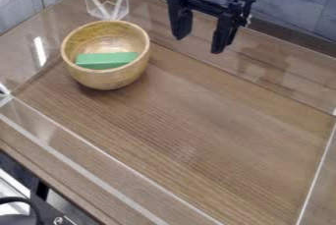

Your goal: Move green object from inside the wooden bowl to the table next to it

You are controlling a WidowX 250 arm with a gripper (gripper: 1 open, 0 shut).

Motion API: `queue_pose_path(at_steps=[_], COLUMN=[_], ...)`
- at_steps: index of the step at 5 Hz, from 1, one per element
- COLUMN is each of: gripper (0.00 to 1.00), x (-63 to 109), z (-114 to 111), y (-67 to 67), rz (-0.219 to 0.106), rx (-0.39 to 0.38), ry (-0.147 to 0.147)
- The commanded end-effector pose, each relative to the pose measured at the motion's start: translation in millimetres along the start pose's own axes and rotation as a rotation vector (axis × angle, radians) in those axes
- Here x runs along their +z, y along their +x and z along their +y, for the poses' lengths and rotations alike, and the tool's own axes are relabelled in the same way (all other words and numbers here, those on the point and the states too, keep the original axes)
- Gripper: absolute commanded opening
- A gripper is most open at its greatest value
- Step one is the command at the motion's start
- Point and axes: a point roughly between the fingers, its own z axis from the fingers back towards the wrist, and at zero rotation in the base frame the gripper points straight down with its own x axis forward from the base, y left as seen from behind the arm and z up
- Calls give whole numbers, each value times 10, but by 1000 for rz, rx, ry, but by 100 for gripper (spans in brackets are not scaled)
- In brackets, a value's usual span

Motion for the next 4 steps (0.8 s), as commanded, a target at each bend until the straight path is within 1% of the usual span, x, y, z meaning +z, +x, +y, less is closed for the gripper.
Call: queue_pose_path(at_steps=[1,2,3,4], gripper=[100,100,100,100], x=[-55,-30,-30,-37], z=[65,279,588,914], y=[-89,-174,-270,-288], rz=[15,6,-14,-24], rx=[-86,-165,-259,-338], ry=[4,3,8,20])
